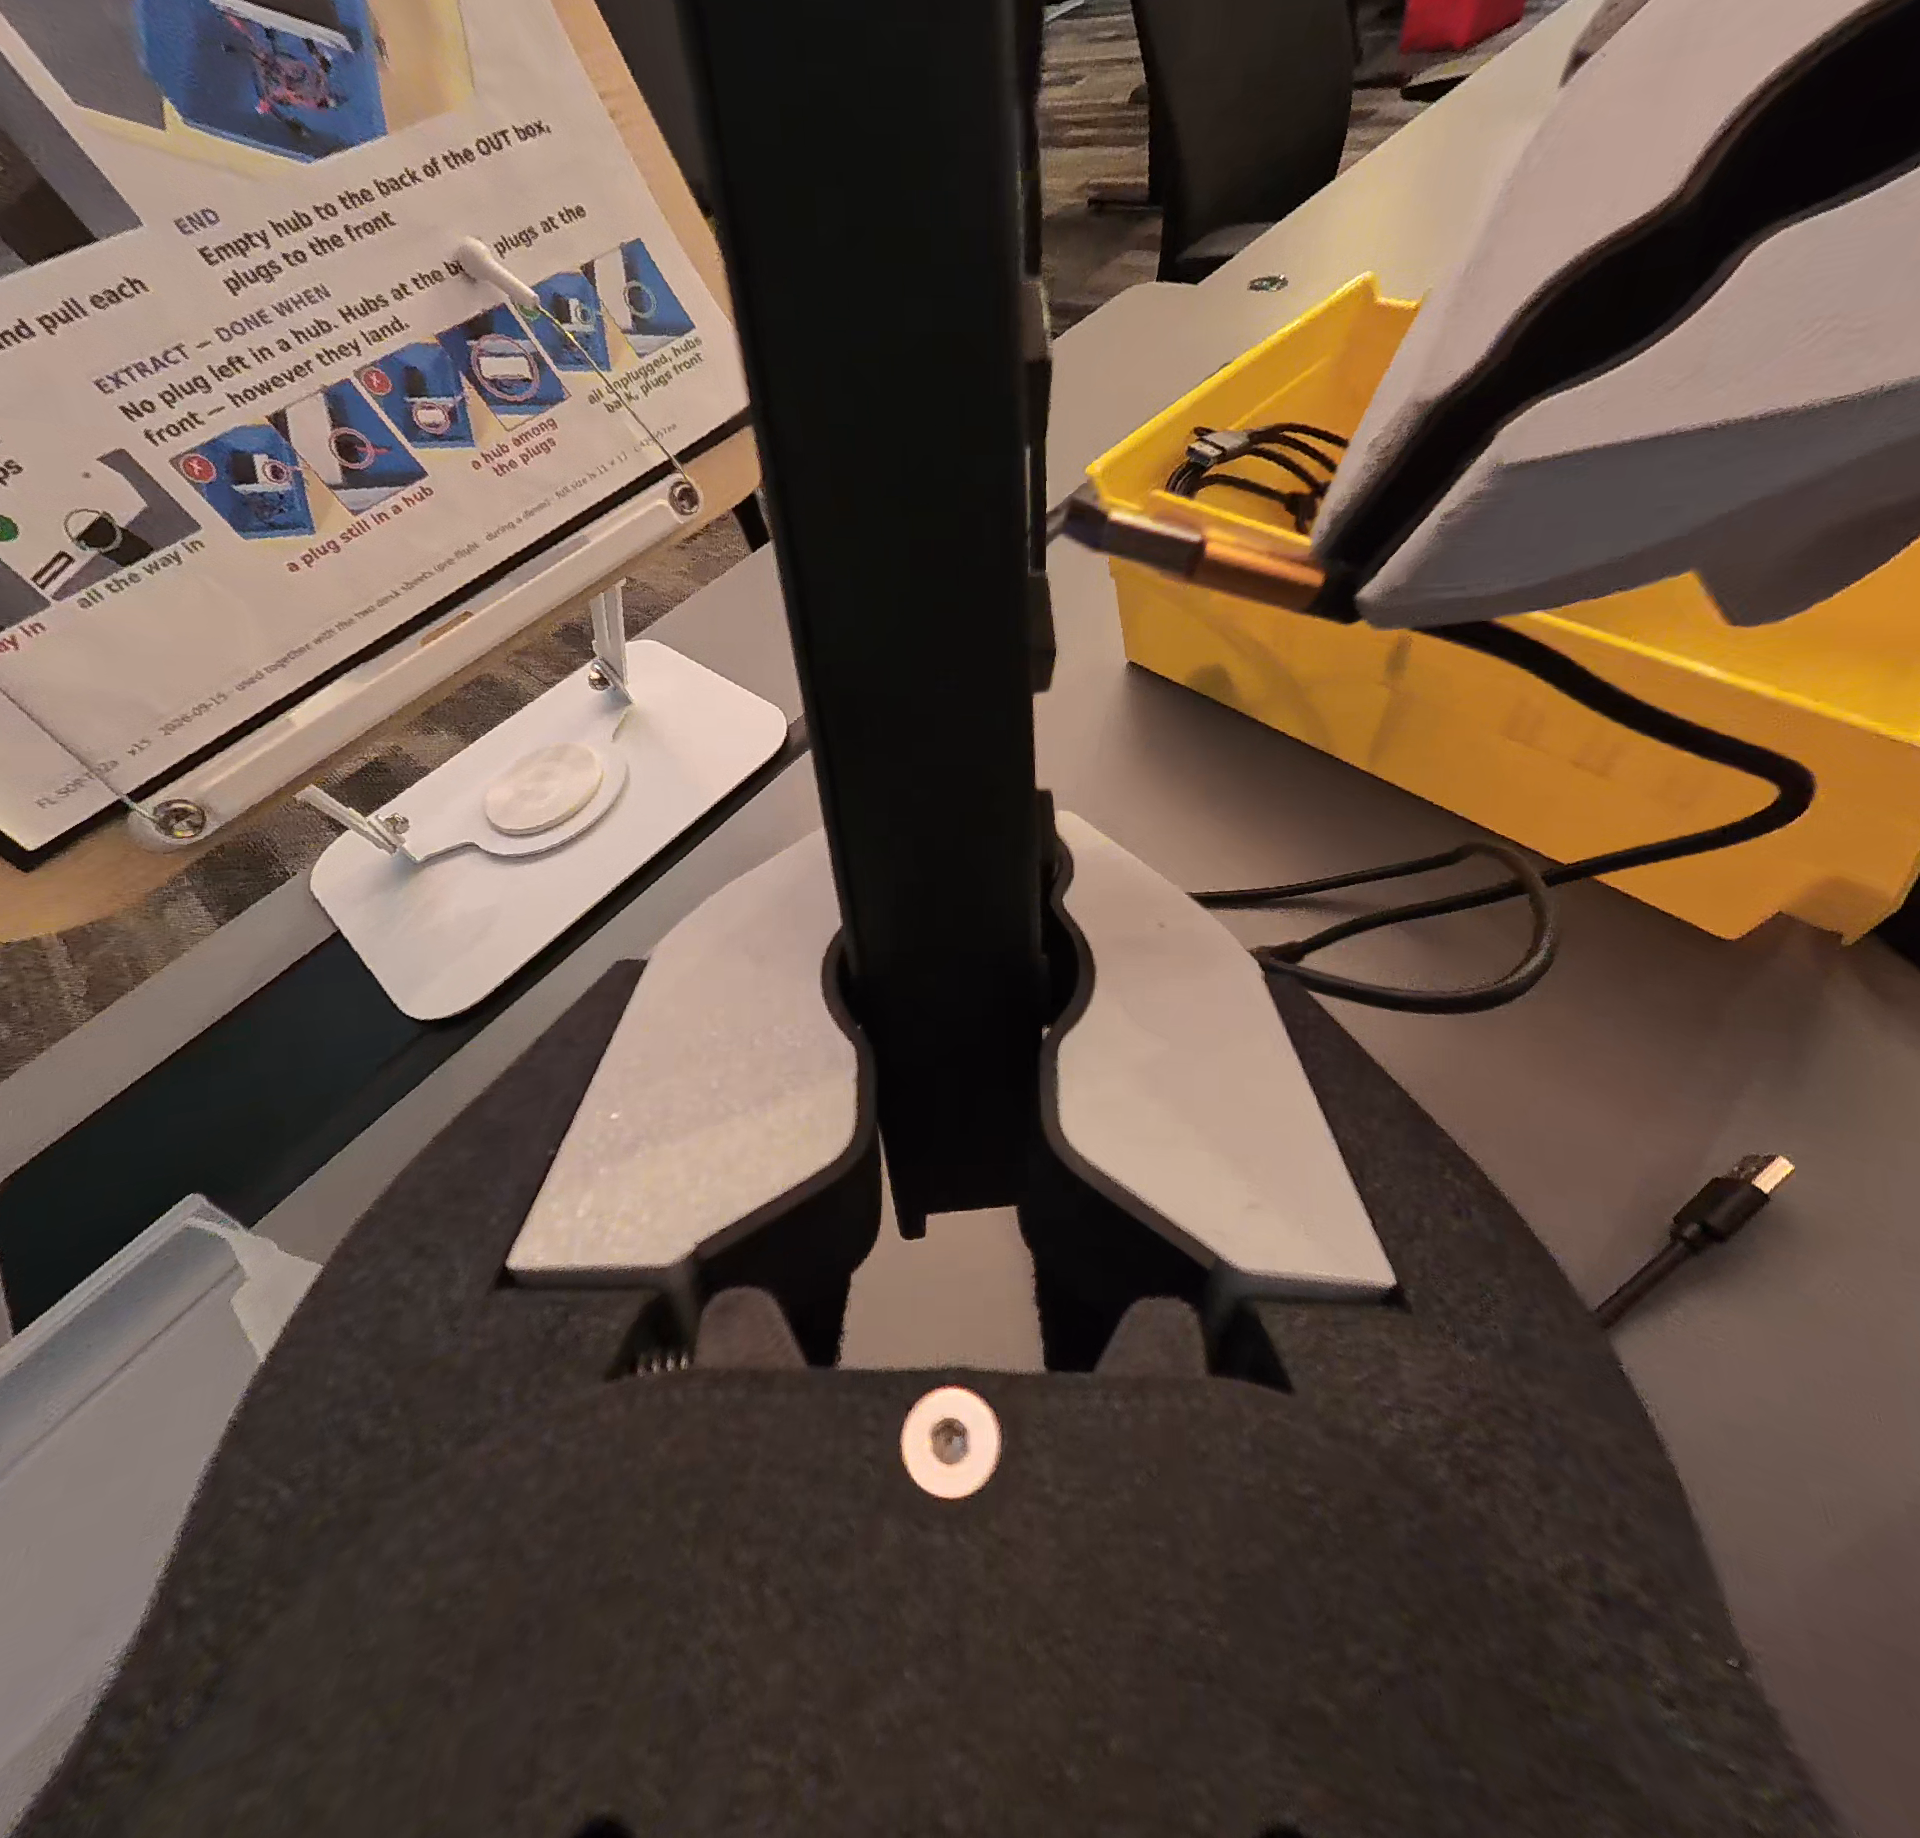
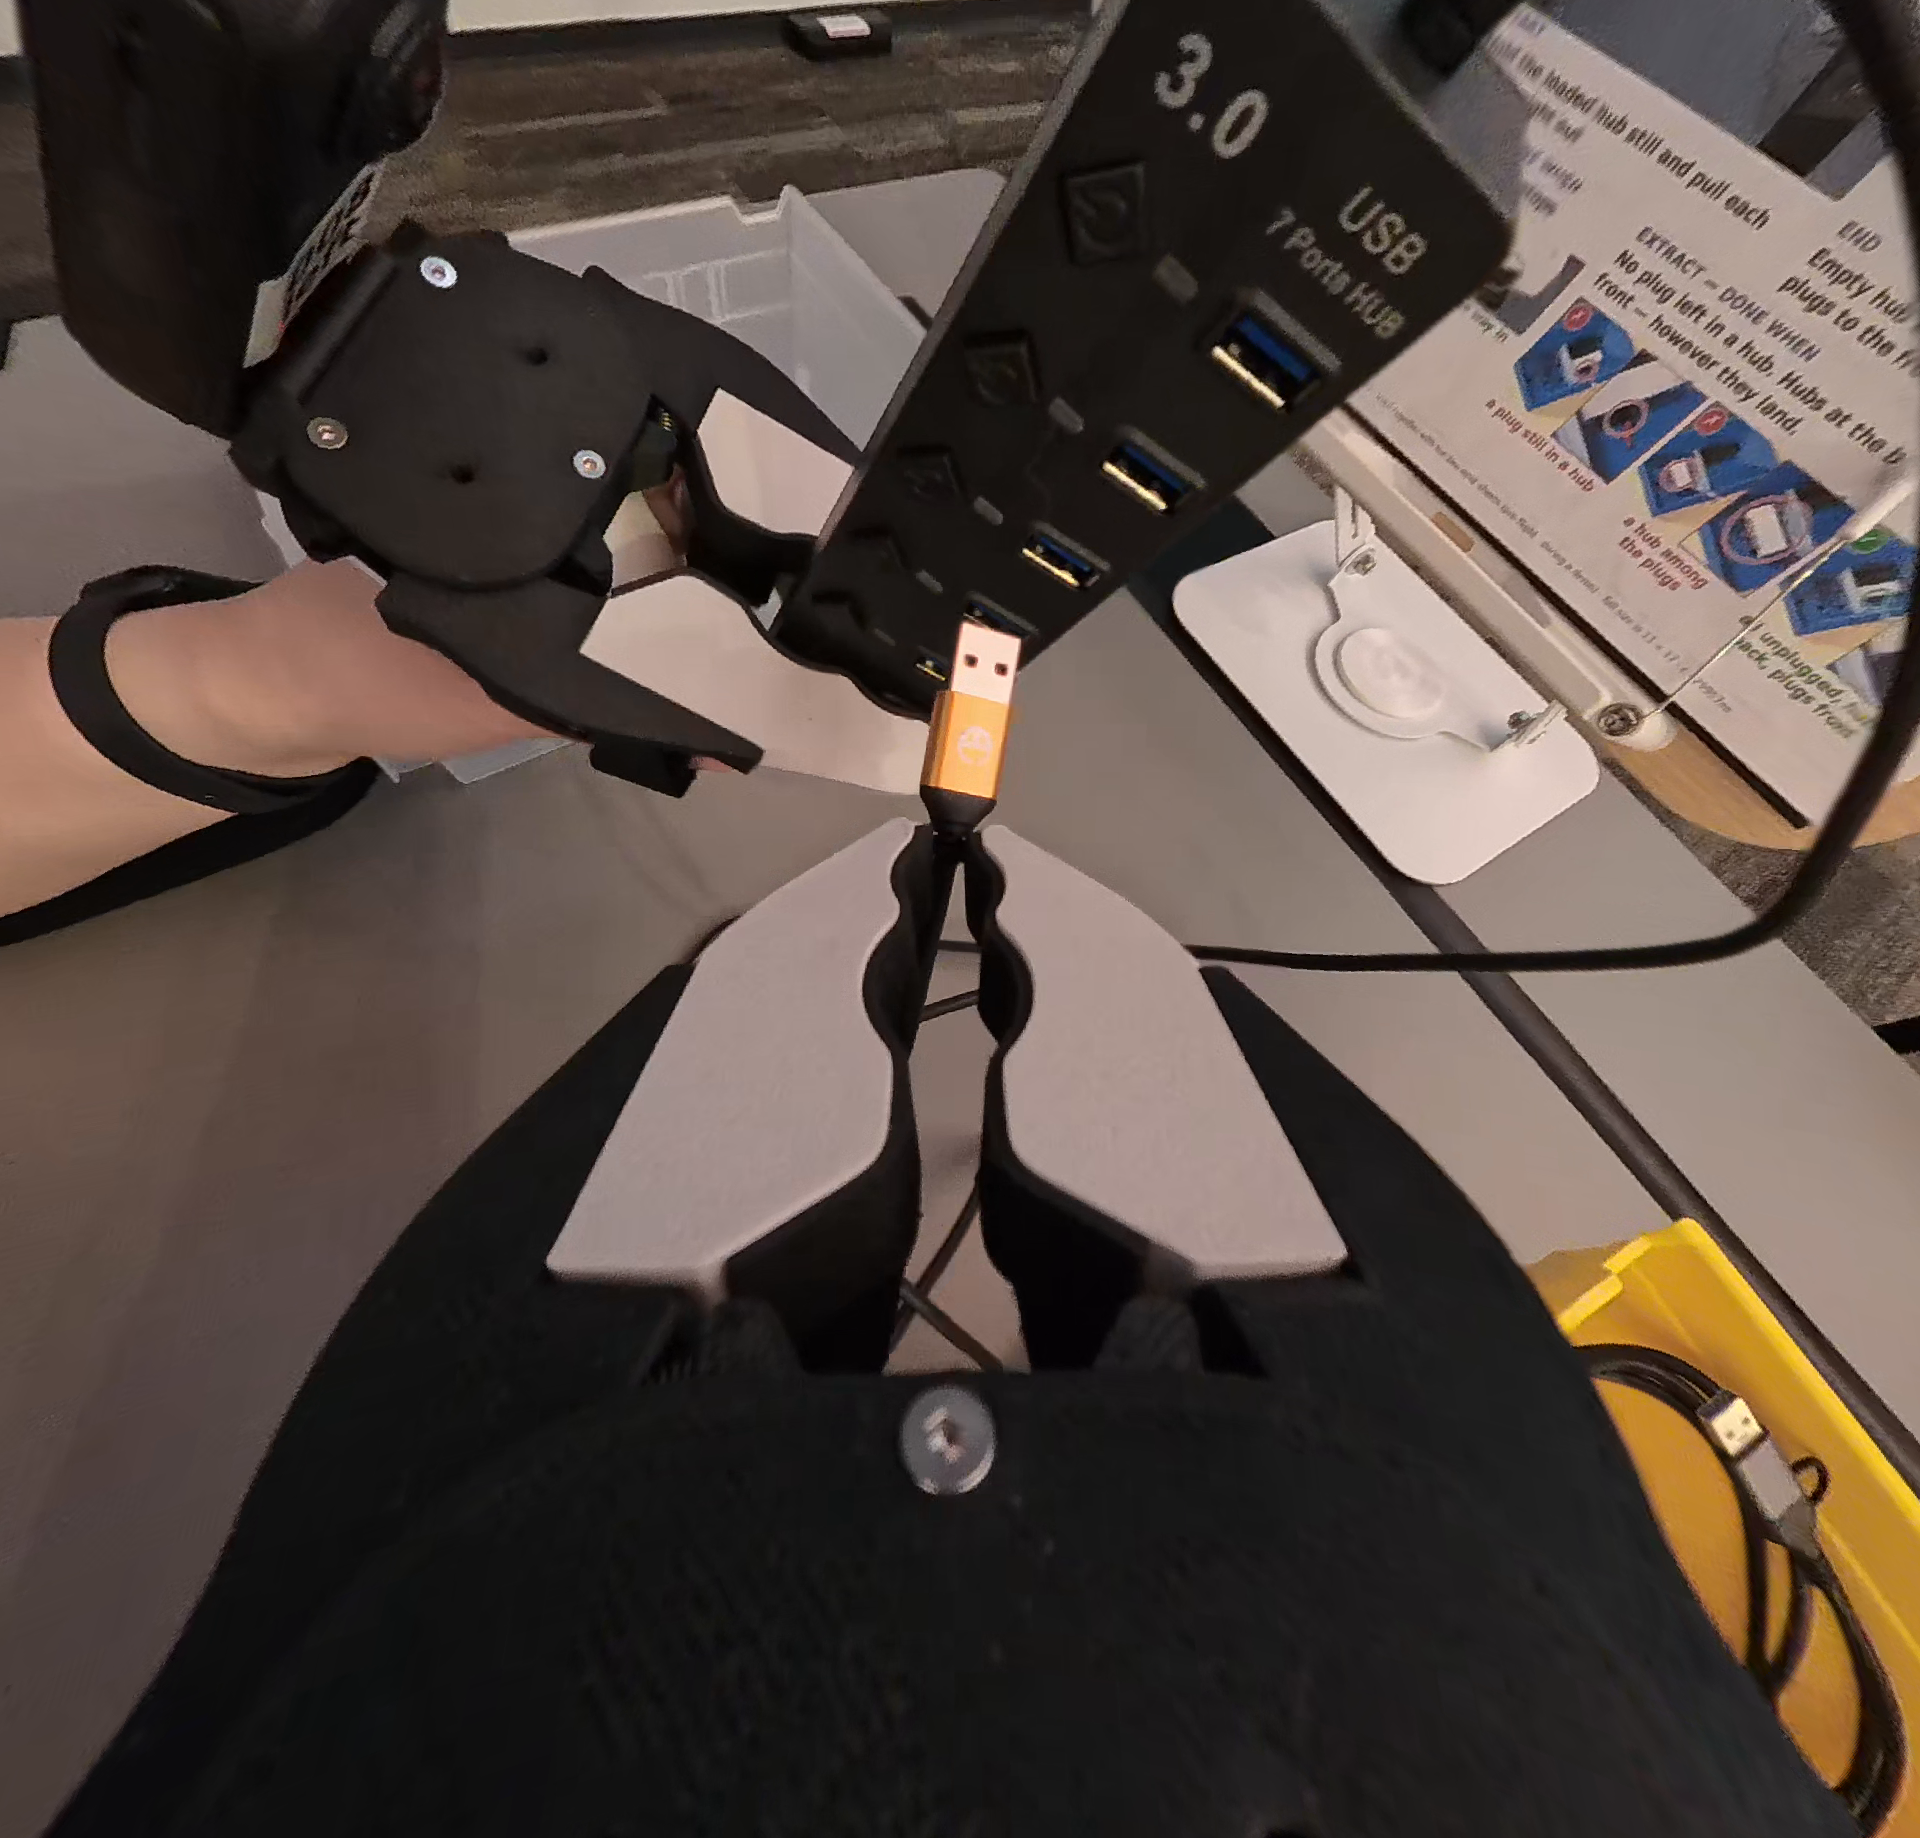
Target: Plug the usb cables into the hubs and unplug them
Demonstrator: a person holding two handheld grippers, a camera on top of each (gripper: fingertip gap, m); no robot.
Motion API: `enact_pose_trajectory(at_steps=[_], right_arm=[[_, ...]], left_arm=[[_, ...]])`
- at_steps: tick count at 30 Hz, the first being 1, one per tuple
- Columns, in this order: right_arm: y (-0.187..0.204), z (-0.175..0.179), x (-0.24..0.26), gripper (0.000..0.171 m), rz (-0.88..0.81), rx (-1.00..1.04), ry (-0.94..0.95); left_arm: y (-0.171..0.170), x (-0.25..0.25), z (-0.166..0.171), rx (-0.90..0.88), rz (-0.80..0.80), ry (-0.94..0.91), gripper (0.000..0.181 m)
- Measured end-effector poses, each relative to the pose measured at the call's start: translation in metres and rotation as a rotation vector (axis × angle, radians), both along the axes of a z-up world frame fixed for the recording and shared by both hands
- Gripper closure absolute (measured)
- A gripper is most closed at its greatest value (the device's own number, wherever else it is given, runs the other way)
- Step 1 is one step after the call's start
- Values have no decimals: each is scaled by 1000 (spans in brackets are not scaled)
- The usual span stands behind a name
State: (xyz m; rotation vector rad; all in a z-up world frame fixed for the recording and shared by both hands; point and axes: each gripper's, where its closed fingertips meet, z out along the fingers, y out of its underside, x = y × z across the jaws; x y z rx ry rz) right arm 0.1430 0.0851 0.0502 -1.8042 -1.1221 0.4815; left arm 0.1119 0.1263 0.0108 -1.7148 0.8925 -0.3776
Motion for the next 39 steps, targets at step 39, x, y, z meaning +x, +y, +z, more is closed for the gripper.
enact_pose_trajectory(at_steps=[39], right_arm=[[15,16,-14,171,-59,8,320]], left_arm=[[9,-7,-5,25,78,-3,154]])
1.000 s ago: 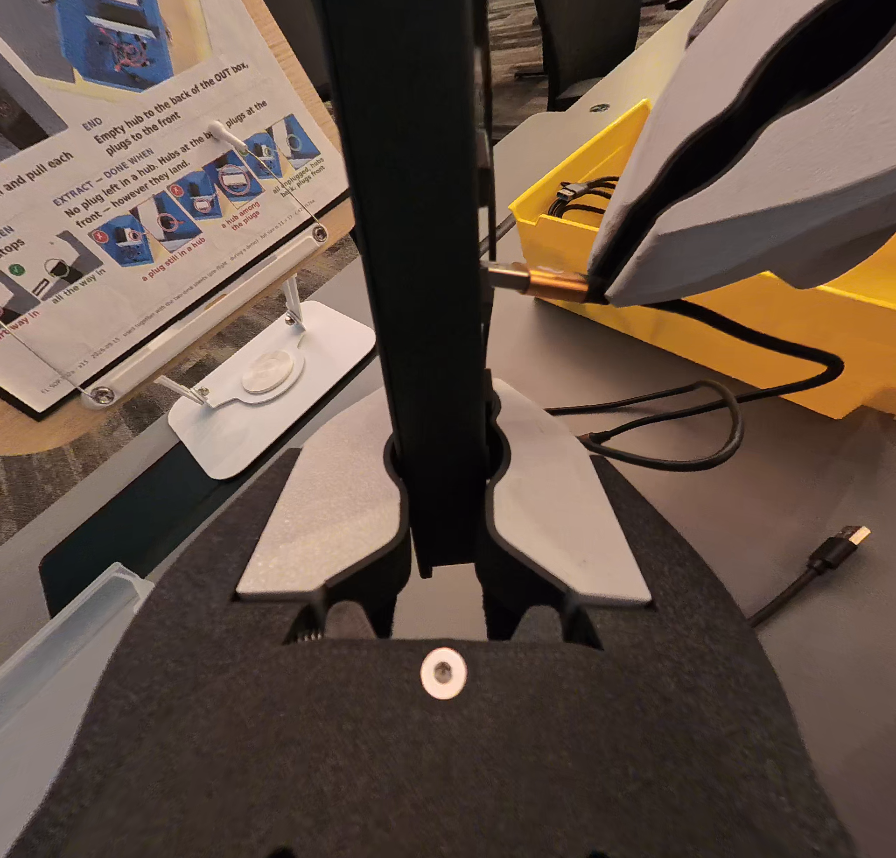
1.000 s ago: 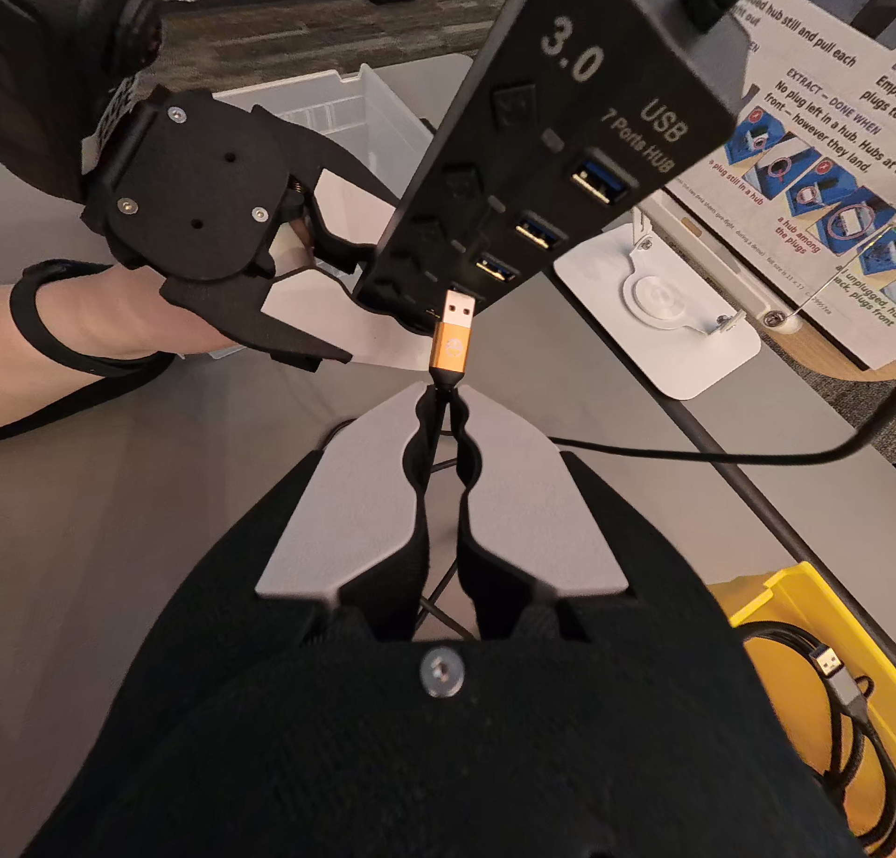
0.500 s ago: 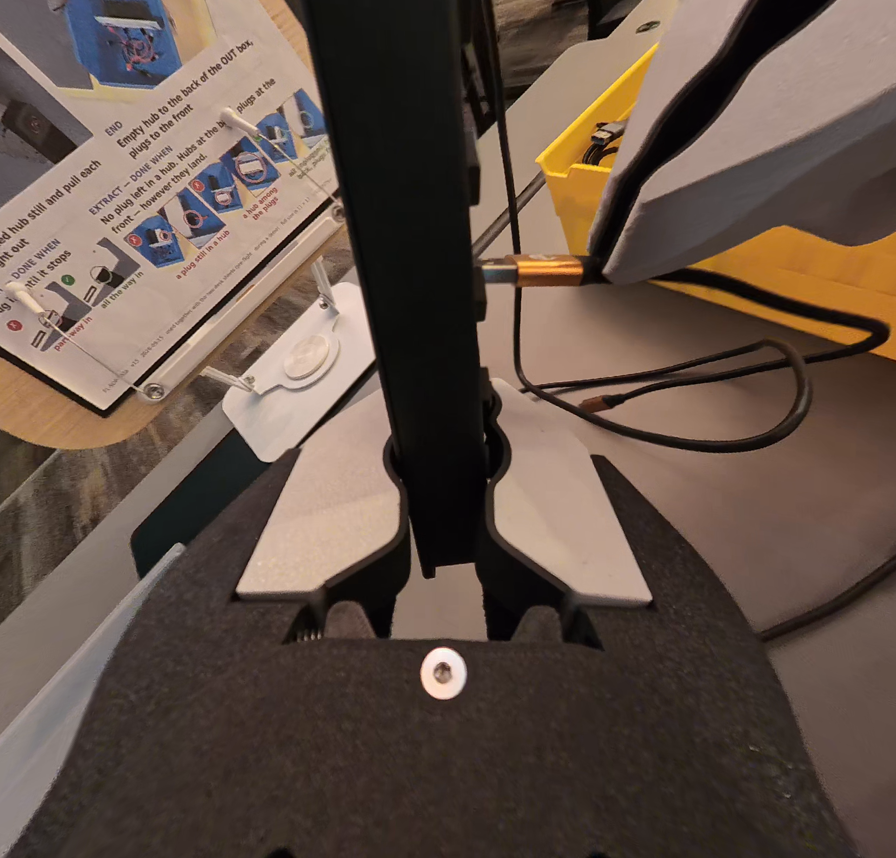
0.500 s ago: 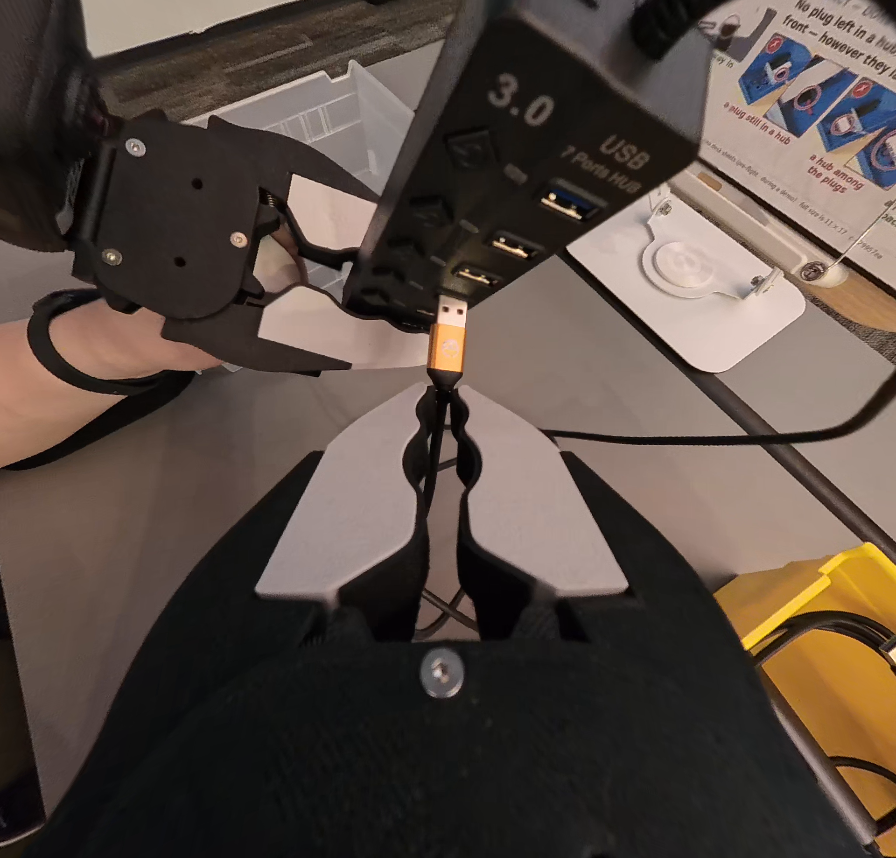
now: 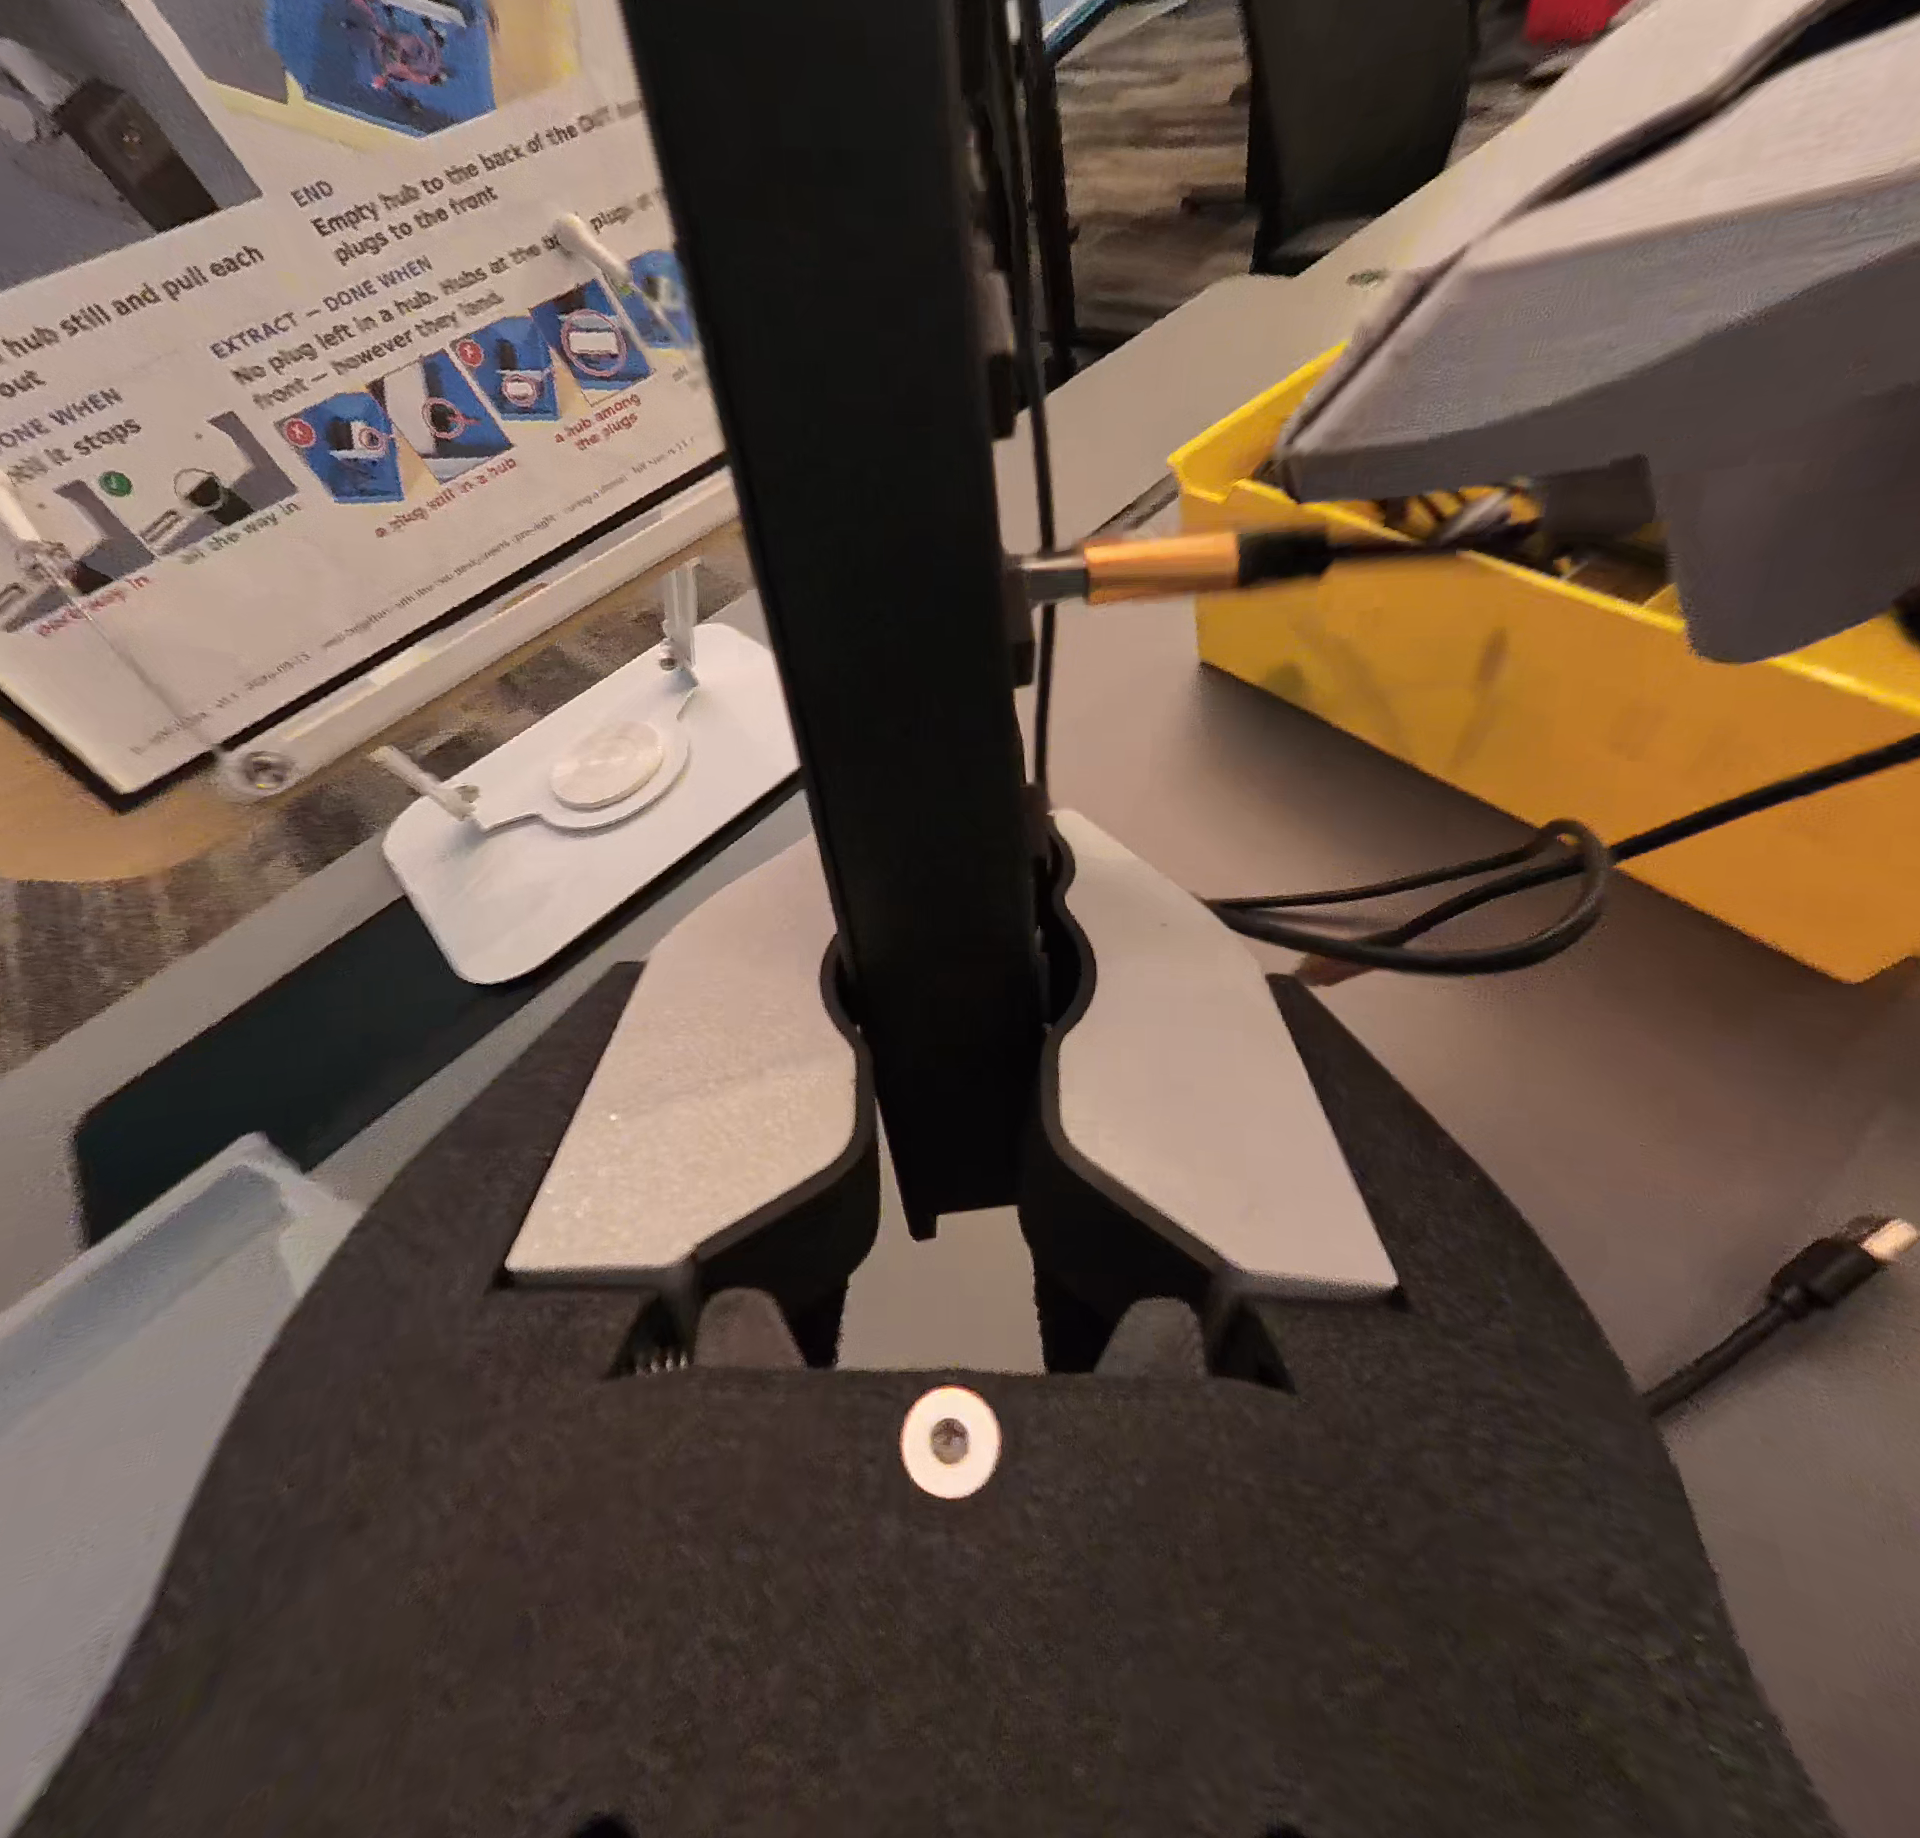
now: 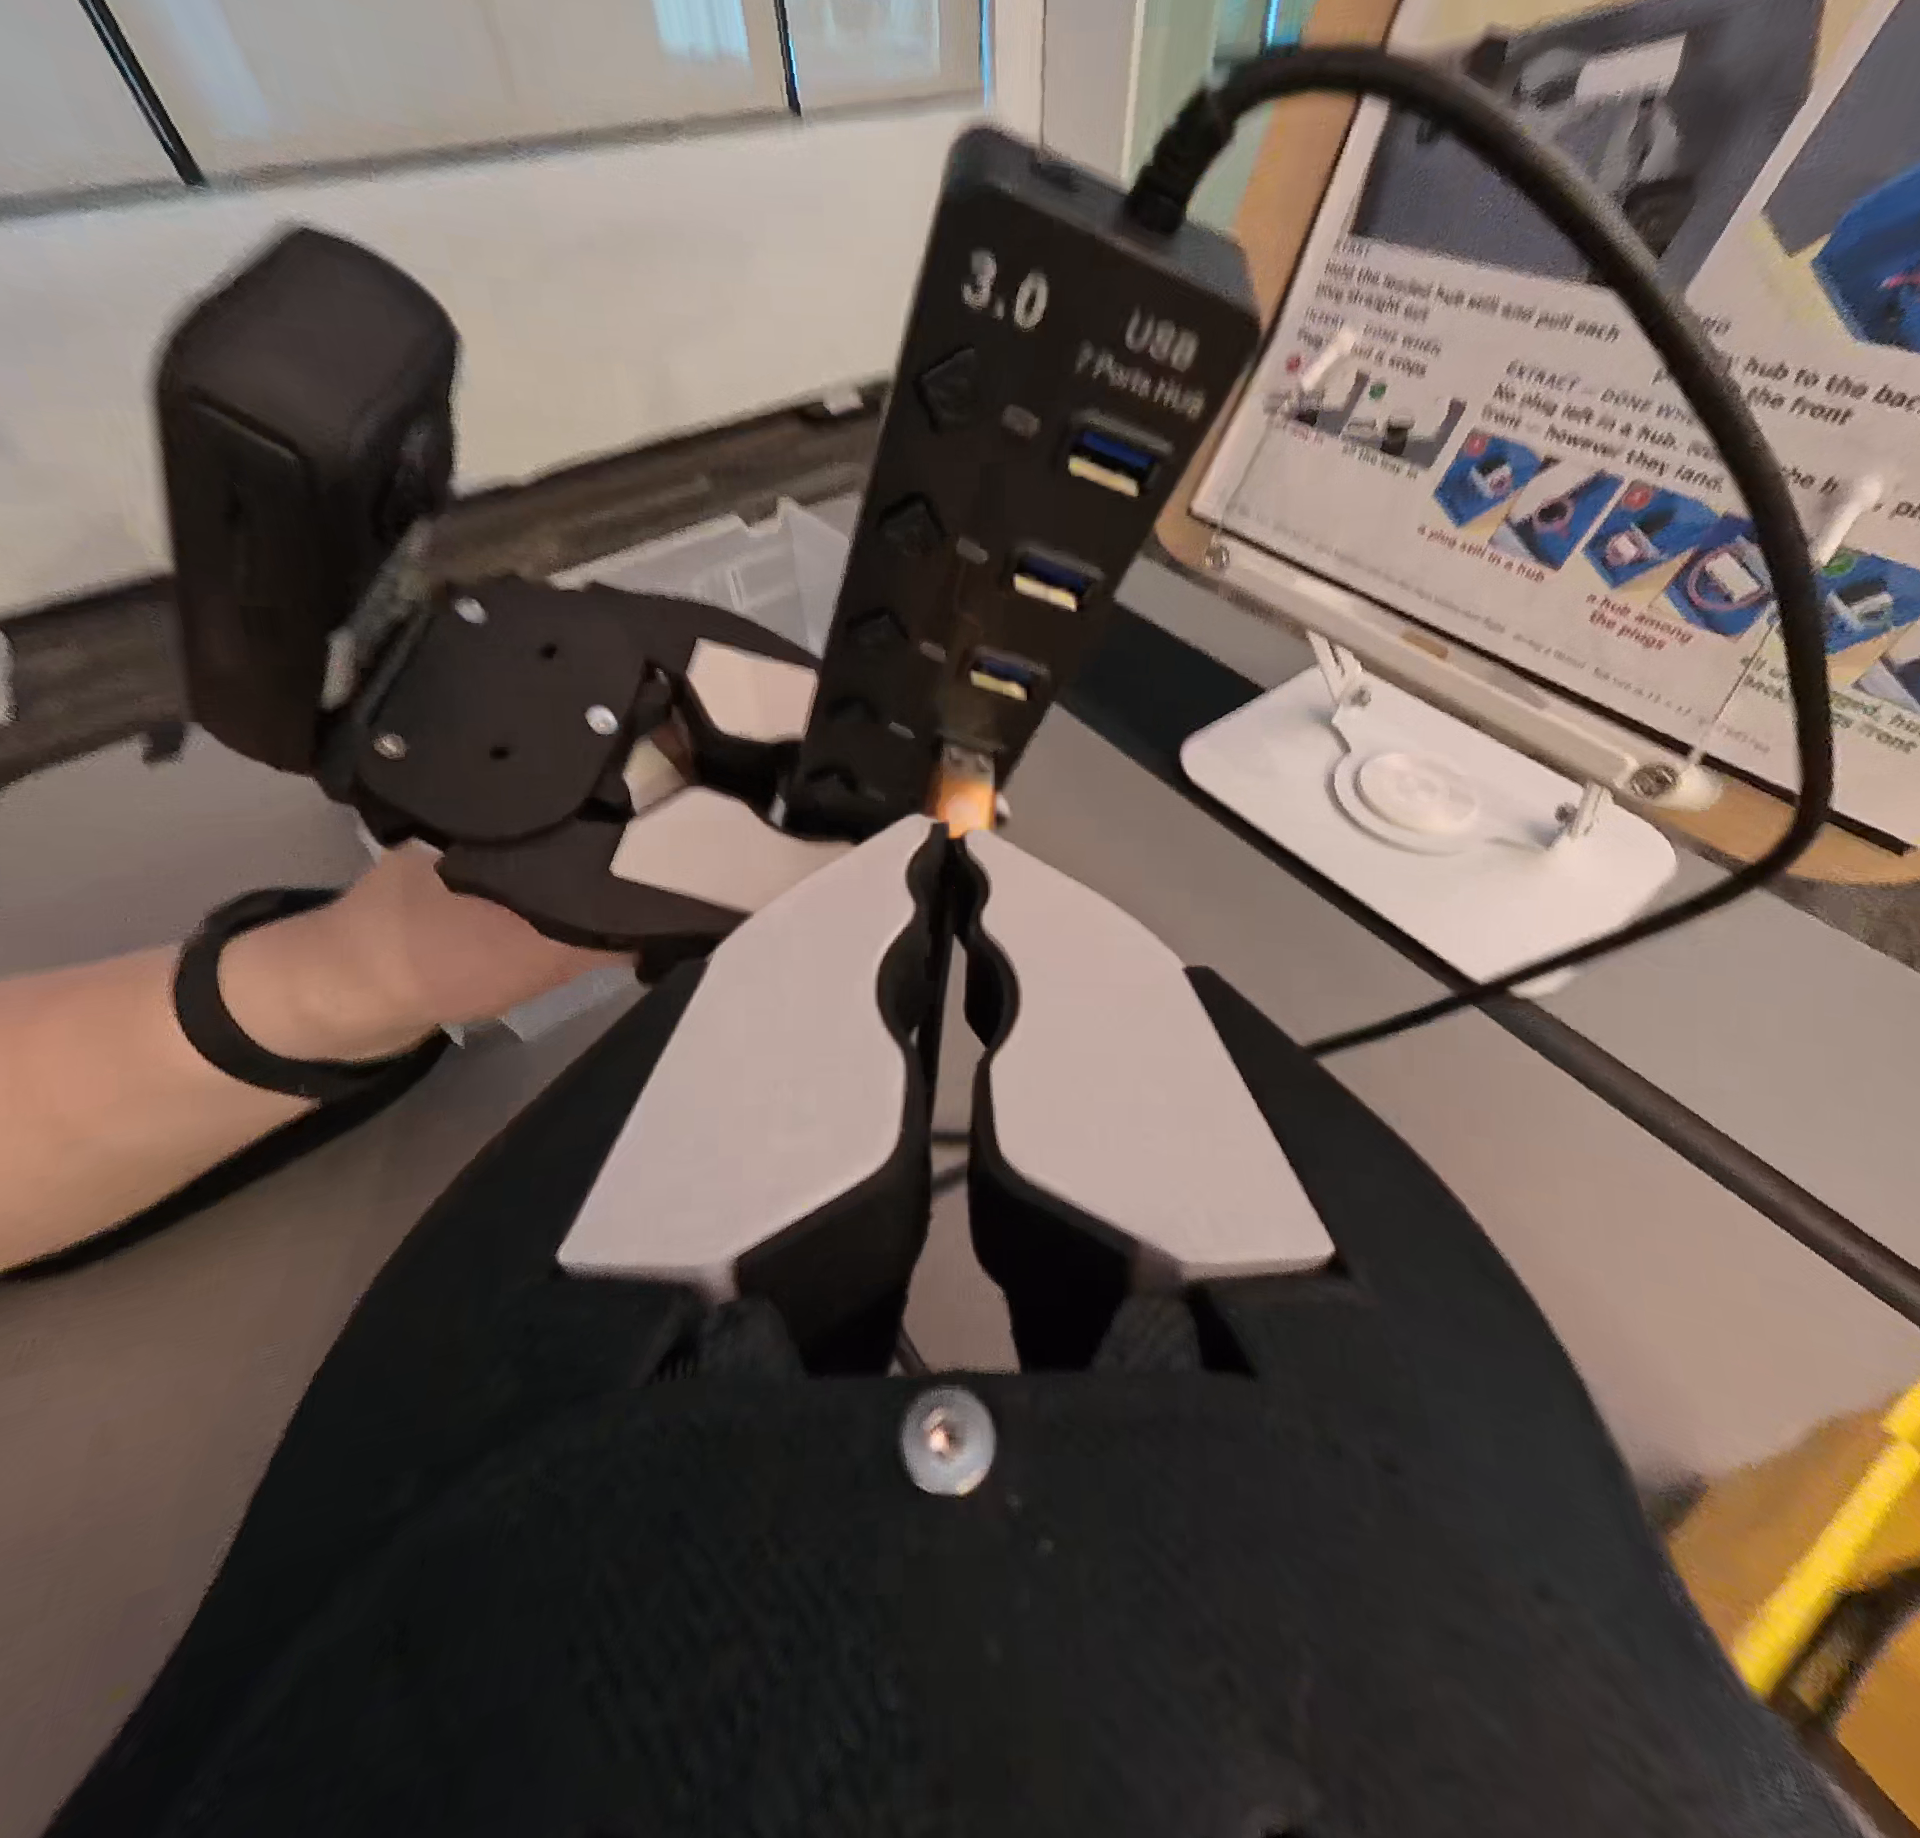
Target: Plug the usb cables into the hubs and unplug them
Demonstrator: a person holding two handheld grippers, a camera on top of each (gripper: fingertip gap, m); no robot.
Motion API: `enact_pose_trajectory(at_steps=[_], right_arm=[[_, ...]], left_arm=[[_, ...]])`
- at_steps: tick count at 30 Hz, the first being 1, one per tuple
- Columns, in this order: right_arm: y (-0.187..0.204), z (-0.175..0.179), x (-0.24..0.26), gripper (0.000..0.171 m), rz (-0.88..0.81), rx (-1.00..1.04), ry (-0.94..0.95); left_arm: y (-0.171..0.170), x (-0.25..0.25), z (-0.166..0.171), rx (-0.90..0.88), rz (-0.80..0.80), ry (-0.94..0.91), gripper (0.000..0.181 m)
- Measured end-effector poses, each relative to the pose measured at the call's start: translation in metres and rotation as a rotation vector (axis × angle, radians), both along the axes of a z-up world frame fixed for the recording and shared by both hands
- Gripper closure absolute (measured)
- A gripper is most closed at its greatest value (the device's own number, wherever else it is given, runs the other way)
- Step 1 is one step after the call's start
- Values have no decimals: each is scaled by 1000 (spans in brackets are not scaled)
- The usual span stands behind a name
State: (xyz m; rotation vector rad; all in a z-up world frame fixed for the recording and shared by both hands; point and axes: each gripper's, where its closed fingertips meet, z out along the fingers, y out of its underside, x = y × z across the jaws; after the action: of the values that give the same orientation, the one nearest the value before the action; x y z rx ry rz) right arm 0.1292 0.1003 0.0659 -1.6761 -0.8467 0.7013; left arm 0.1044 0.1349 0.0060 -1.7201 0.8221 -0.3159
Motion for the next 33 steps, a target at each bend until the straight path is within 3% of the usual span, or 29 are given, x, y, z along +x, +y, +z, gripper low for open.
enact_pose_trajectory(at_steps=[4,8,11,14,17,22,26,33], right_arm=[[-7,-14,-16,170,79,-77,2],[-5,-10,-18,170,73,22,-2],[0,5,-6,168,9,115,4],[7,7,8,155,-53,160,-45],[14,-14,18,149,-44,67,-140],[-4,-69,33,149,119,-191,-371],[-17,-99,52,161,235,-184,-589],[1,-122,67,162,189,-330,-531]], left_arm=[[-4,12,-4,16,-13,16,155],[-4,15,-13,-39,-25,6,155],[0,5,-9,-58,-14,-46,155],[3,-4,-1,-85,-16,-115,155],[7,-14,1,-95,2,-124,155],[3,-16,9,-93,1,-128,155],[-1,-14,19,-52,2,-106,154],[-13,-12,36,-40,-69,-129,154]])
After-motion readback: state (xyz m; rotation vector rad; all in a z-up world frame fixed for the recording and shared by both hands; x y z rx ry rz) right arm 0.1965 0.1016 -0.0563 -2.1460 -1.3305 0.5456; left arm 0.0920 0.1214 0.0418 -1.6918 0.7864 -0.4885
